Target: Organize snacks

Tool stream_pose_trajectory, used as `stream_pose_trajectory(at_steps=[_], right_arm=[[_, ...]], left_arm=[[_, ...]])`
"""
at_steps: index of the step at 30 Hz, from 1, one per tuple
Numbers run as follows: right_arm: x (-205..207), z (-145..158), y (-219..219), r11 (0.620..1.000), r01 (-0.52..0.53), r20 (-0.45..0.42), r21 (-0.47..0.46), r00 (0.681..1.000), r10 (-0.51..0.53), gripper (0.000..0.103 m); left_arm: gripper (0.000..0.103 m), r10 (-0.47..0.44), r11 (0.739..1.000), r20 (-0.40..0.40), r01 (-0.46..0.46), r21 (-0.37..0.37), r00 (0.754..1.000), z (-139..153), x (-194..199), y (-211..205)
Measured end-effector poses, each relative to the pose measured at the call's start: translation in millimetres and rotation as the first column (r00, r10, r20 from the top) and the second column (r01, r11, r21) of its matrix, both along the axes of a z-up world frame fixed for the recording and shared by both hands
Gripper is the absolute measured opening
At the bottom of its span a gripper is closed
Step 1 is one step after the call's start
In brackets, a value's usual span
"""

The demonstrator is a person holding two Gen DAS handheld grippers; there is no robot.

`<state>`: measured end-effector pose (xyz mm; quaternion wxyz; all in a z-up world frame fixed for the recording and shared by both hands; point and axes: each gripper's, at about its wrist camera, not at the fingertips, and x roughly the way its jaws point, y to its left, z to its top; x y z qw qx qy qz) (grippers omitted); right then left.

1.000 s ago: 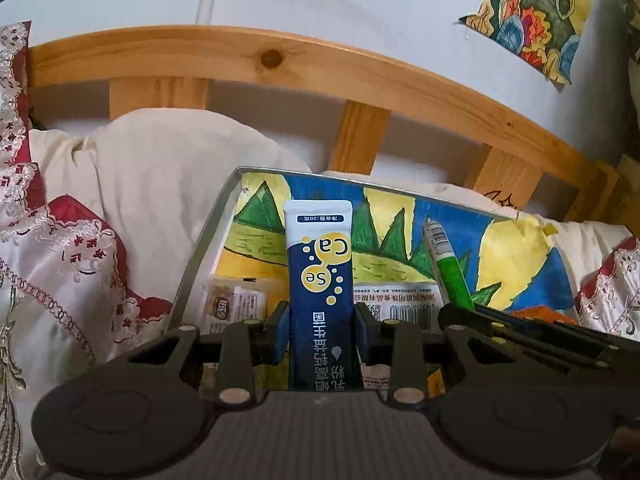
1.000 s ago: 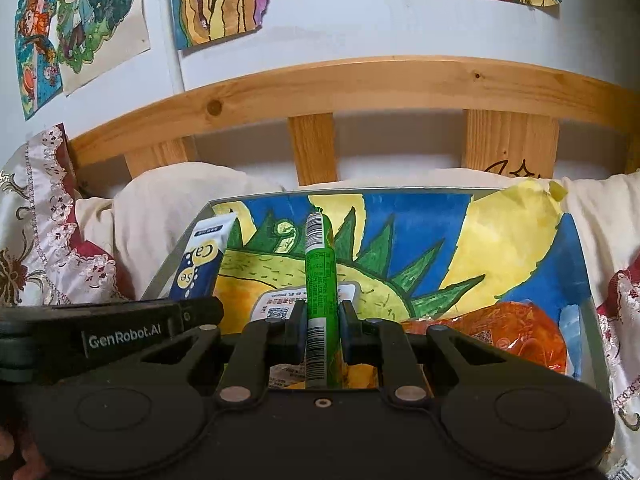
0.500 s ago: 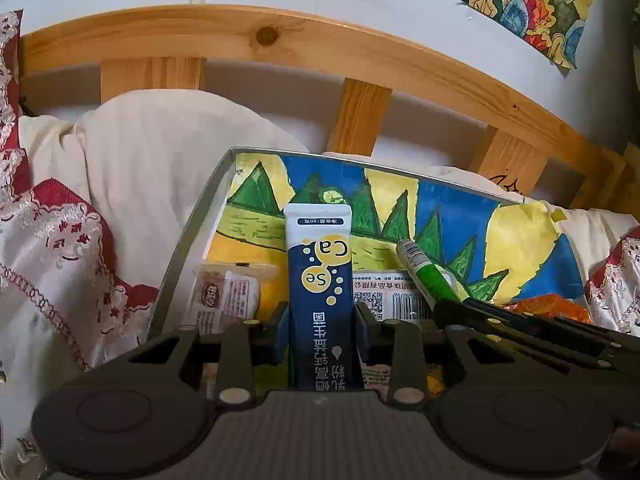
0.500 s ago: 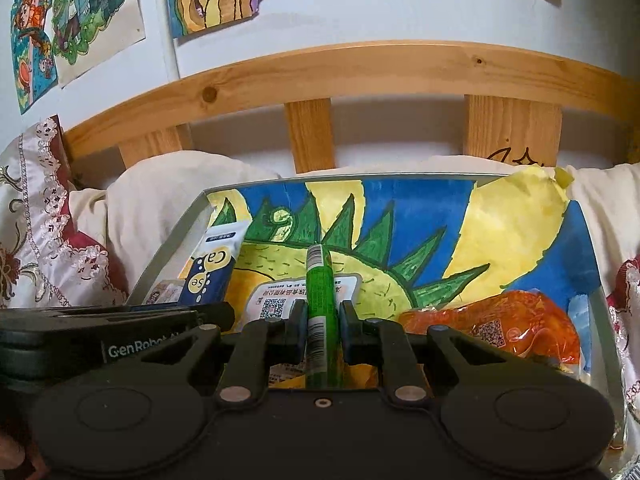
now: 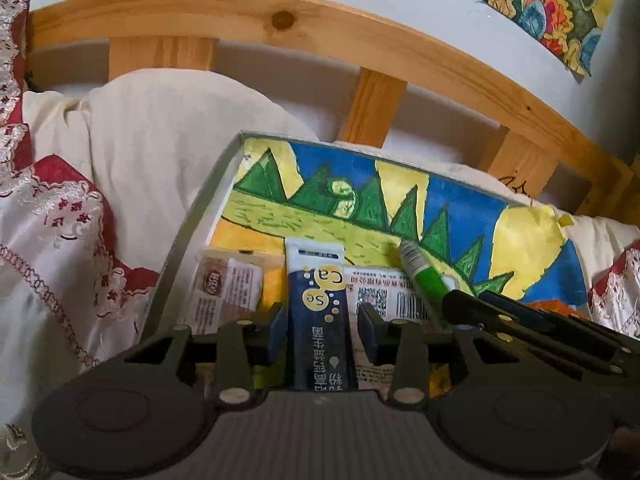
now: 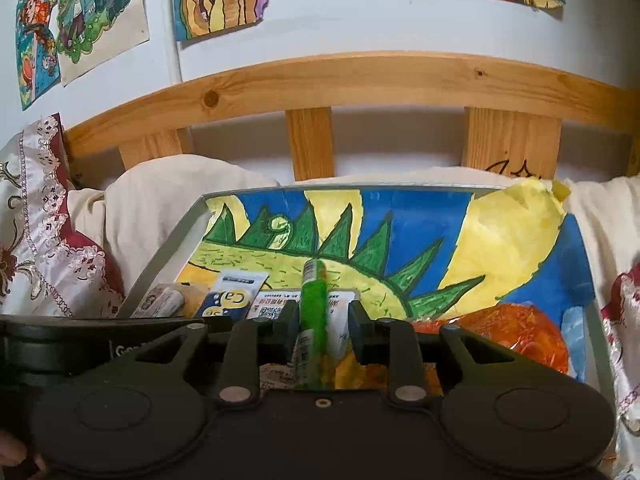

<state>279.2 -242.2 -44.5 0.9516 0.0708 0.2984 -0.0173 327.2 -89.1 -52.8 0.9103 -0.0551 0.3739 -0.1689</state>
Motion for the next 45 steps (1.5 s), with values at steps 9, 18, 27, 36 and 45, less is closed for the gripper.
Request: stream_pose_trajectory(at_steps=[9,18,27,36,45], right_arm=[[-5.7,10.1,-4.6,1.000,0.022,0.031,-0.016,0.999,-0.022,0.040],[-14.3,26.0,-7.0,0.999,0.044,0.074,-0.016,0.996,-0.043,0.058],[-29.0,43.8,-14.6,0.996,0.087,0.116,0.003,0.990,-0.087,0.078],[-49.4,64.5,-22.9,0.992,0.123,0.160,0.021,0.979,-0.124,0.096],[-70.6,76.2,-30.8,0.989,0.144,0.174,0.032,0.974,-0.147,0.102]], left_arm=[[0.059,0.033,0.999,0.052,-0.033,0.002,0.998,15.7,-7.3,4.5],[0.082,0.107,0.994,0.142,-0.111,0.018,0.984,36.2,-18.3,16.1],[0.096,0.163,0.985,0.202,-0.171,0.026,0.966,53.7,-33.0,26.4],[0.102,0.176,0.982,0.258,-0.190,0.027,0.950,72.2,-53.0,32.7],[0.102,0.184,0.981,0.285,-0.194,0.007,0.941,87.7,-73.1,39.6]])
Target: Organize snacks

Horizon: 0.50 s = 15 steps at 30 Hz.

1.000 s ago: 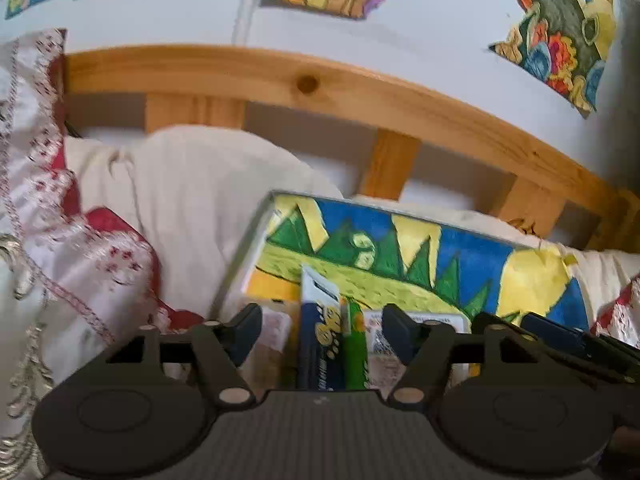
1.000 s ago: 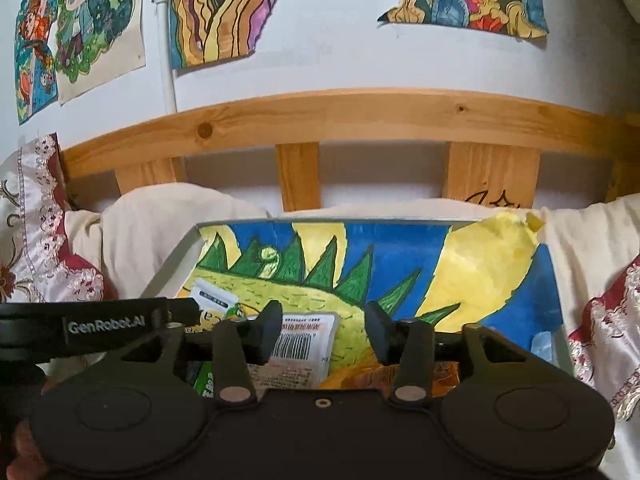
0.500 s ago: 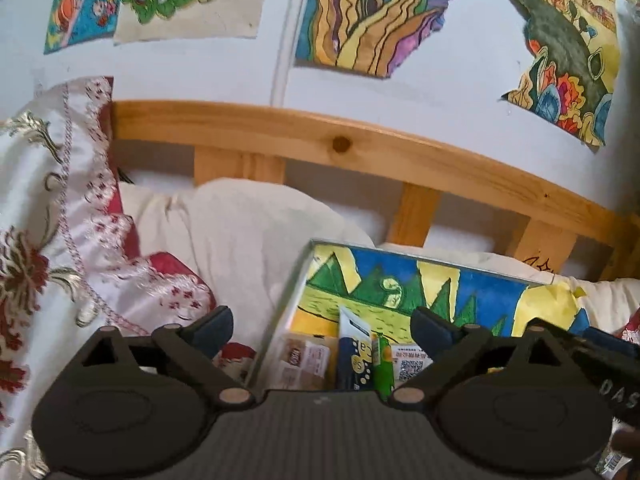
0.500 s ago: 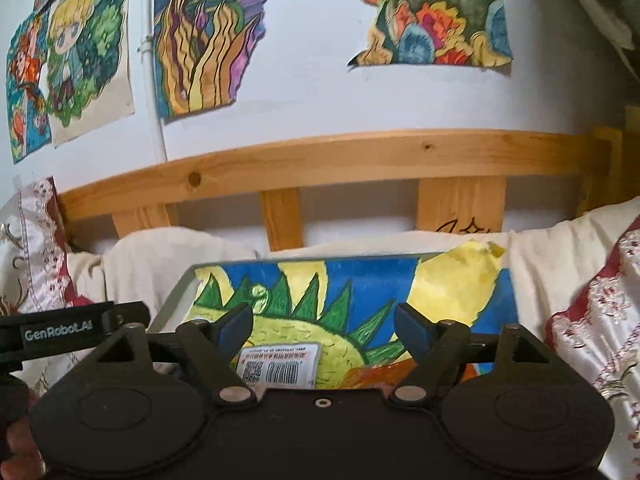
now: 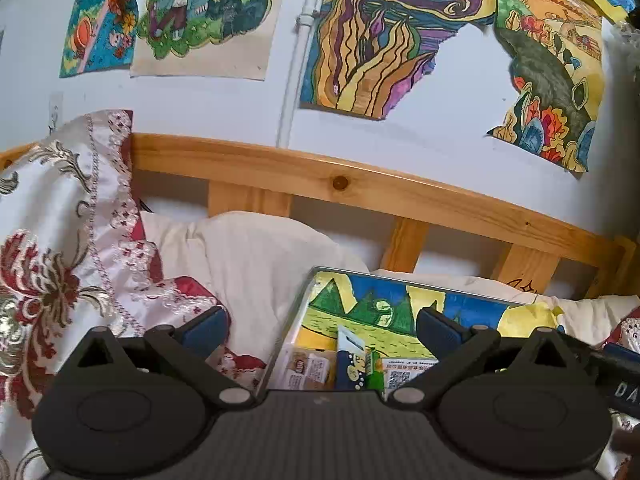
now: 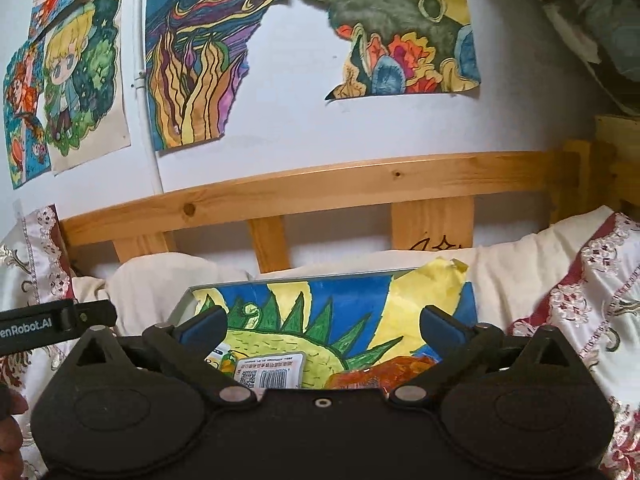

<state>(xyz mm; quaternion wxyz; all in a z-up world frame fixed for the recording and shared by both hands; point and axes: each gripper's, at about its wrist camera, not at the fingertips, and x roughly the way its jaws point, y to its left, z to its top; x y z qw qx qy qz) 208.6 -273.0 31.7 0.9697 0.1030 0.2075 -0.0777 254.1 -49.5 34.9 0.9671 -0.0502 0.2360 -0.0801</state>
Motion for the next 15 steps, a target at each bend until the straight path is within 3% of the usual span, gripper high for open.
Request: stream_pose_trajectory(at_steps=[15], right_arm=[[-44.7,7.3,-1.4,1.000,0.010,-0.008,-0.013,1.000,-0.010,0.102]], left_arm=[[0.102,0.008,0.999,-0.012,-0.008,0.046,1.000,2.8,-37.3,12.1]])
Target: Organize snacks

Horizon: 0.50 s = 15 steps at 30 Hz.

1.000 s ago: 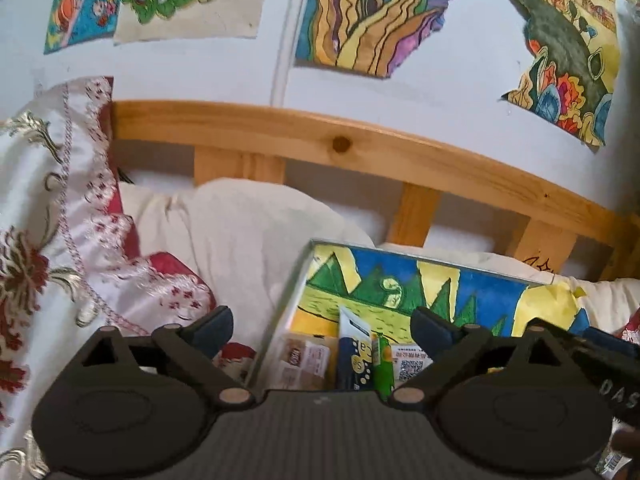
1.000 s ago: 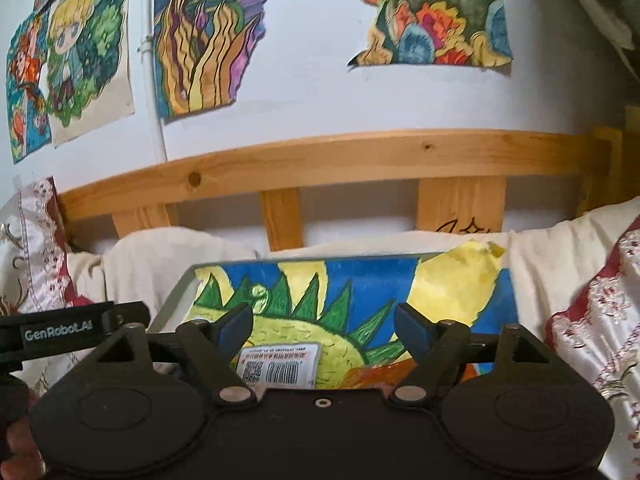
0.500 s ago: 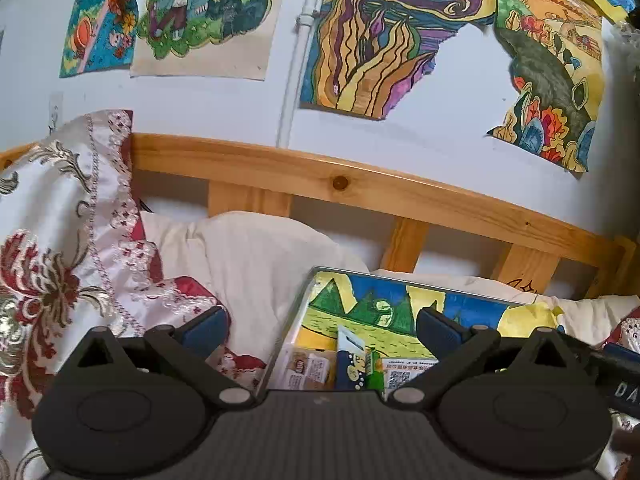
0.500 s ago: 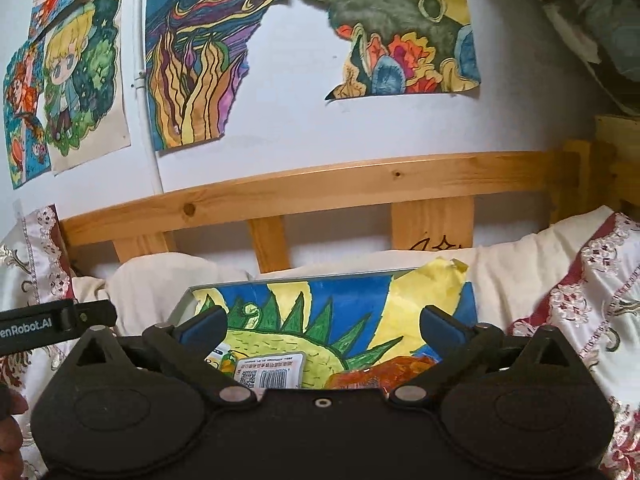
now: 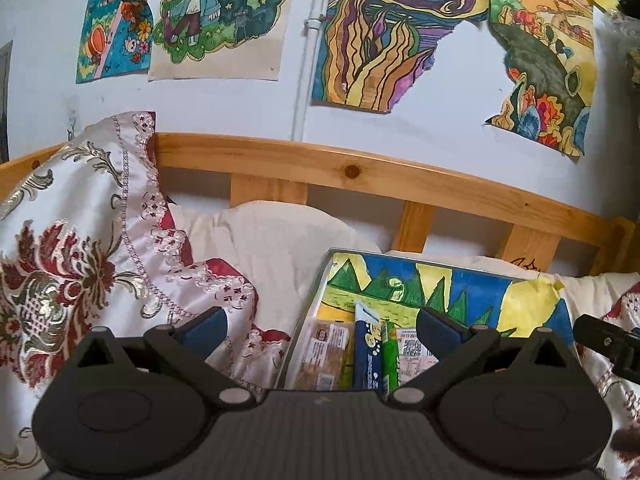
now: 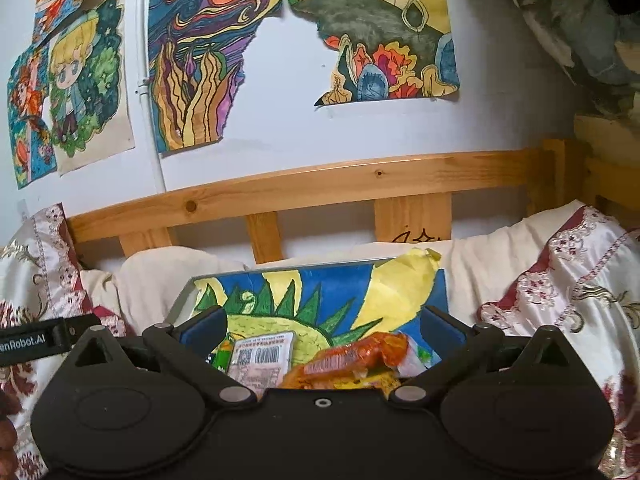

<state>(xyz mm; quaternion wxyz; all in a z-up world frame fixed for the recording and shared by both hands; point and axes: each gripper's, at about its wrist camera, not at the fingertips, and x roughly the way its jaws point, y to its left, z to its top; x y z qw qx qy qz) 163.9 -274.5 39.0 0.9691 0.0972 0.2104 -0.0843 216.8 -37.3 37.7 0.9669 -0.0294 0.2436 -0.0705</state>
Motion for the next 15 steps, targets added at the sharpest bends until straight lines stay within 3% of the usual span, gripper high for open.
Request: stream_pose_trajectory(at_steps=[15], right_arm=[[-53.1,-1.4,7.6,1.000,-0.023,-0.035,-0.016,0.999,0.022,0.102]], left_arm=[[0.102,-0.051,0.995,-0.014,0.052,0.082,0.999,-4.8,-53.2,0.1]])
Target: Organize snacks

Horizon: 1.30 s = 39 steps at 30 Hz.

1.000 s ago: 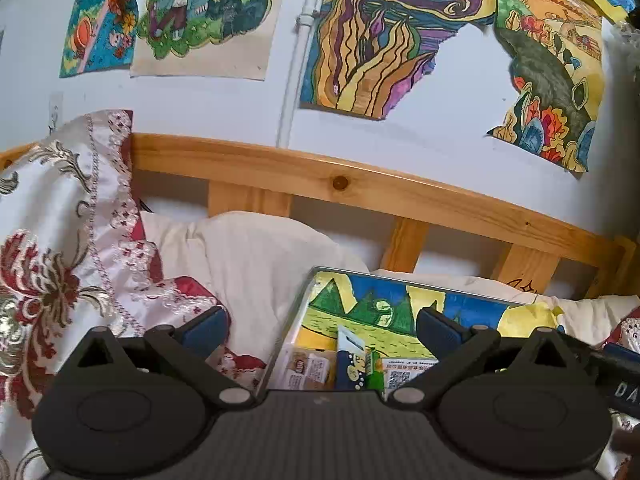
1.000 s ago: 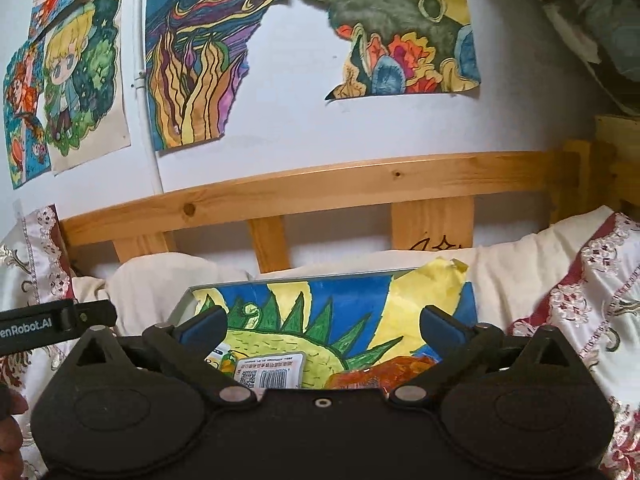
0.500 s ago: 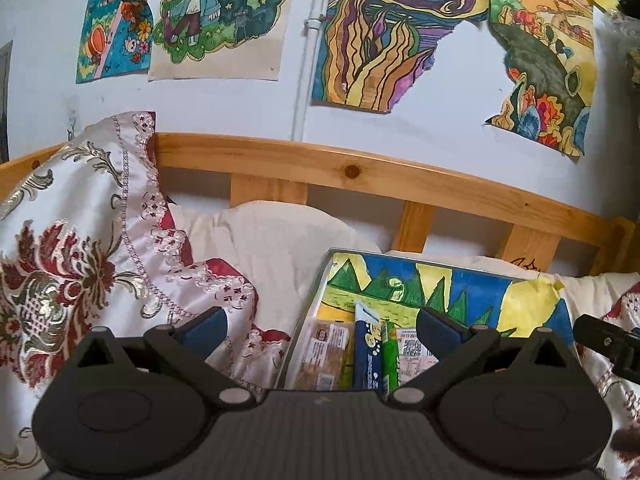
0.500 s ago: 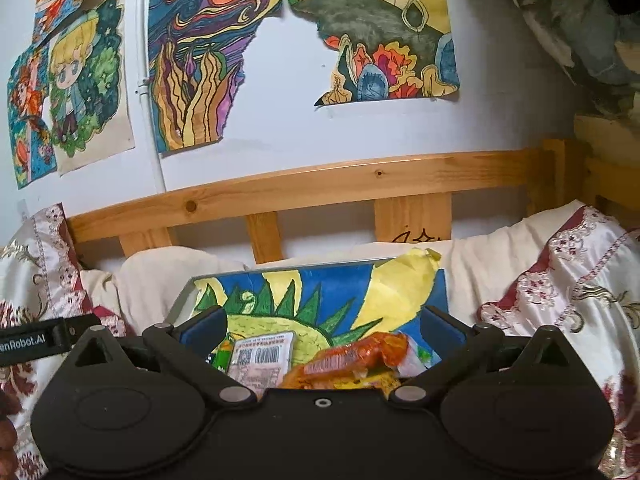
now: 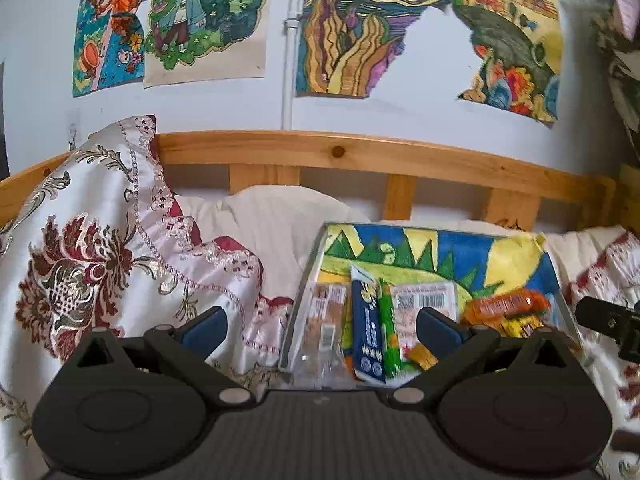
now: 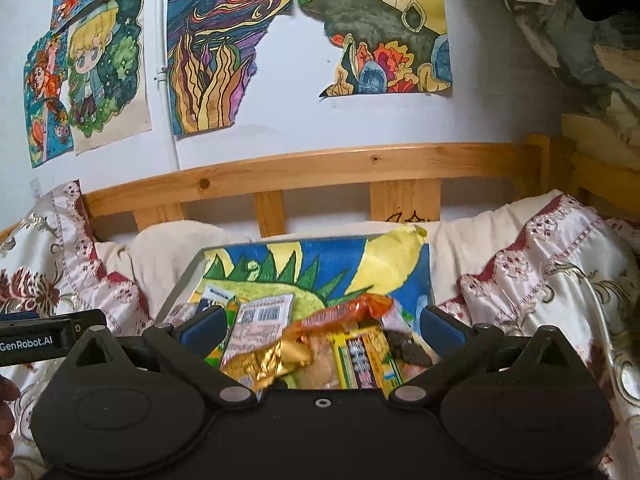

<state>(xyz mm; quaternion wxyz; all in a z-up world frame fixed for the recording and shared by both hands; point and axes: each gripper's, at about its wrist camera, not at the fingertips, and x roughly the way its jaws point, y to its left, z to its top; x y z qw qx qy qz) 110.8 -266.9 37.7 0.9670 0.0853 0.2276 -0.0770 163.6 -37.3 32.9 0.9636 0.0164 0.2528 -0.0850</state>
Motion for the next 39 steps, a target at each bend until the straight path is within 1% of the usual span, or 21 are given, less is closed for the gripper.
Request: stream_pose_trajectory(at_steps=[6,9,15,25,39], right_arm=[[-19.5,-3.2,1.3,1.000,0.006,-0.026,0.008,1.000,-0.006,0.102],[-30.0,-5.0,3.8,1.000,-0.002,-0.039,0.012,0.999,0.002,0.102],[-52.0,-7.4,7.4,1.000,-0.019,-0.059,0.007,0.998,0.020,0.102],[-79.4,-6.5,7.5,1.000,-0.018,-0.067,0.010,0.998,0.018,0.102],[-106.7,-7.0,14.7,0.999,-0.030,-0.085,0.020,0.996,0.032,0.102]], left_arm=[[0.102,-0.028,0.999,-0.008,0.028,0.036,1.000,-2.8,-25.6,-1.3],[0.102,-0.025,0.999,-0.013,0.025,0.044,1.000,-3.0,-35.6,-1.0],[0.102,-0.015,0.999,-0.020,0.016,0.037,1.000,-2.5,-54.2,4.8],[0.102,-0.002,1.000,-0.033,0.003,0.028,0.999,-3.0,-80.1,11.8],[0.102,0.004,1.000,-0.048,-0.003,0.017,0.999,-5.1,-109.3,18.3]])
